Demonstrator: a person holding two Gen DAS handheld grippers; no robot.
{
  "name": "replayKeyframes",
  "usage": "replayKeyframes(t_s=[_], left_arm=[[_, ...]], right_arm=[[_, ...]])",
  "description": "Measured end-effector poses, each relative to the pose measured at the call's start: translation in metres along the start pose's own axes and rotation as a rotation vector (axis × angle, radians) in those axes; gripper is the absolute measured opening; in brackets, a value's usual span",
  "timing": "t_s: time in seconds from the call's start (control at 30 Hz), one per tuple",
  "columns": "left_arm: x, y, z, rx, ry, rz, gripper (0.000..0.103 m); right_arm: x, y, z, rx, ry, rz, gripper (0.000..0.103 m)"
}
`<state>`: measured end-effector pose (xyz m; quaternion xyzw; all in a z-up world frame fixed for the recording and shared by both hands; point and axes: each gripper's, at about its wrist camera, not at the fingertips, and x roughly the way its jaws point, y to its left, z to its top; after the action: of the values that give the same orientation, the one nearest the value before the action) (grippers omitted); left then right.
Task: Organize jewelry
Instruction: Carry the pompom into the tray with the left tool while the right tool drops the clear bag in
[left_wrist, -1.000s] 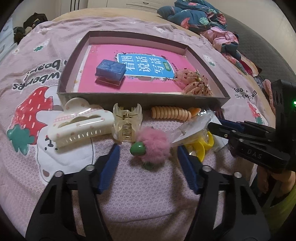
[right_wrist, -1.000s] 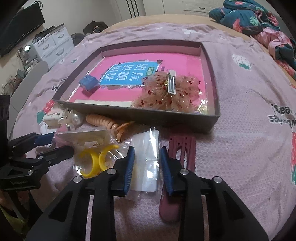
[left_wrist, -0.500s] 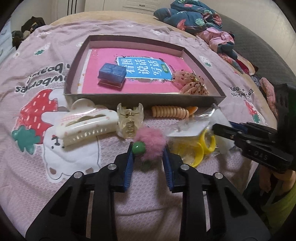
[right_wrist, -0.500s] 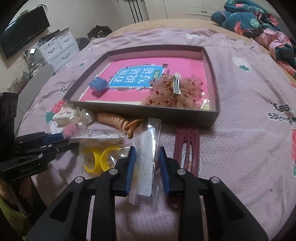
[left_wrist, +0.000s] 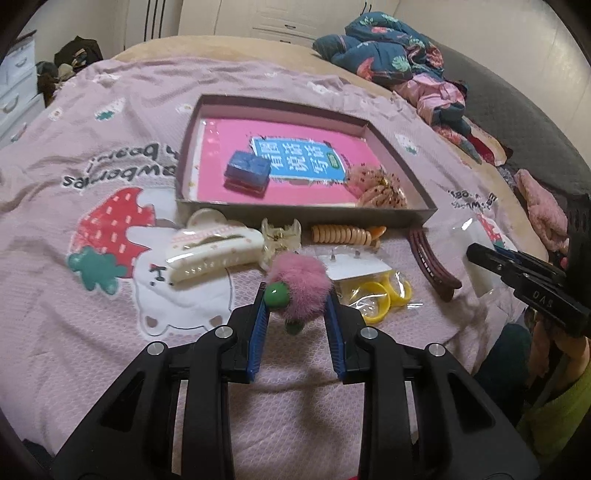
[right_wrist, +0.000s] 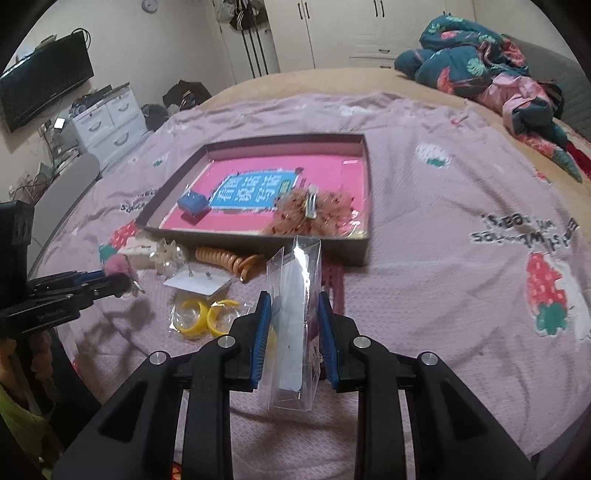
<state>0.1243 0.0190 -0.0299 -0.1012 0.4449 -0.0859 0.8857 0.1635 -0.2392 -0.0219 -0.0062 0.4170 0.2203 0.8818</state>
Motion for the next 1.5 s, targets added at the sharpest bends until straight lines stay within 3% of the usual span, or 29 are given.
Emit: replayKeyframes(t_s=[0.37,0.8,1.13,1.5], left_arm=[[-0.028,0.008,0.024,-0.013,-0.059,0.022,0.021],[-0.025,0.0,0.075,0.016,-0.114,0.013,0.021],[-0.001,-0.015,0.11,0.024,-0.114,-0.014,0.021],[0.047,-0.027,0.122,0.056,-0.044,-0.019,0.021]], right_arm=[[-0.029,-0.001,0.019,-0.005,-0.063,-0.025,0.024],[-0.045,0.003,0.074,-0.042,-0.173,-0.023,0.024],[-0.037,0.003,0.116,-0.065,-0.225,-0.02,0.024],[0.011,-0.012,0.143,-0.037,-0.178,-0.037,0.024]])
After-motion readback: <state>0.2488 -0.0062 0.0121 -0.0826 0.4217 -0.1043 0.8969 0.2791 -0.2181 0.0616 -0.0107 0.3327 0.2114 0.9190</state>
